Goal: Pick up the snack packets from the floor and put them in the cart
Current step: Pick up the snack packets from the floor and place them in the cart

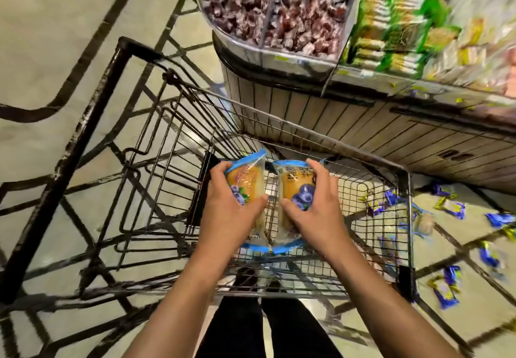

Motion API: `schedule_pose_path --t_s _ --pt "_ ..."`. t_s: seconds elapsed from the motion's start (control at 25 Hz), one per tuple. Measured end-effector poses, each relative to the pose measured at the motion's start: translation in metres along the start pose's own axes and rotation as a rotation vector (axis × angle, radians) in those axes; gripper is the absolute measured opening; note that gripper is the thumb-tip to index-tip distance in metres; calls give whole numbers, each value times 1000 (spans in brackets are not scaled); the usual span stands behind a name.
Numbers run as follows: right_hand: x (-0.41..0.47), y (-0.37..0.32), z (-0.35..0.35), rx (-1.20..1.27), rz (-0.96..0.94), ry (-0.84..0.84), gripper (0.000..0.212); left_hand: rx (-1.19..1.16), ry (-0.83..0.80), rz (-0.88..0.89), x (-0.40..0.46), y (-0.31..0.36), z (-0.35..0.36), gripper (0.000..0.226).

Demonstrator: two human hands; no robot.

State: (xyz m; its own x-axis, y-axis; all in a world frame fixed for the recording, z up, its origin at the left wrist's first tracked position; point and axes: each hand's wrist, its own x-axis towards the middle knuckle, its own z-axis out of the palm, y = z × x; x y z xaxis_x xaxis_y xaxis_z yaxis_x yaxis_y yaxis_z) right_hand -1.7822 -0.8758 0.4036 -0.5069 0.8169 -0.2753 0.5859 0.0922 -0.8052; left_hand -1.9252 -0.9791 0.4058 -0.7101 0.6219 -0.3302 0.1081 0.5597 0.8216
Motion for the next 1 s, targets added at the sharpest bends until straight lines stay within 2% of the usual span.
schedule_pose_path --t_s 0.36,0.52,0.68,0.84,1.0 --pt "60 45 50 83 160 88 82 168 -119 -15 89 -52 41 84" --pt "90 99 82 88 232 75 86 174 -126 -104 123 -93 80 86" --pt "120 157 118 21 272 30 85 258 -75 -71 148 -148 118 84" --pt "145 217 166 39 328 -25 87 328 -50 -111 168 -212 152 81" --pt "154 254 196 24 350 -41 82 391 -119 -115 179 -259 172 78"
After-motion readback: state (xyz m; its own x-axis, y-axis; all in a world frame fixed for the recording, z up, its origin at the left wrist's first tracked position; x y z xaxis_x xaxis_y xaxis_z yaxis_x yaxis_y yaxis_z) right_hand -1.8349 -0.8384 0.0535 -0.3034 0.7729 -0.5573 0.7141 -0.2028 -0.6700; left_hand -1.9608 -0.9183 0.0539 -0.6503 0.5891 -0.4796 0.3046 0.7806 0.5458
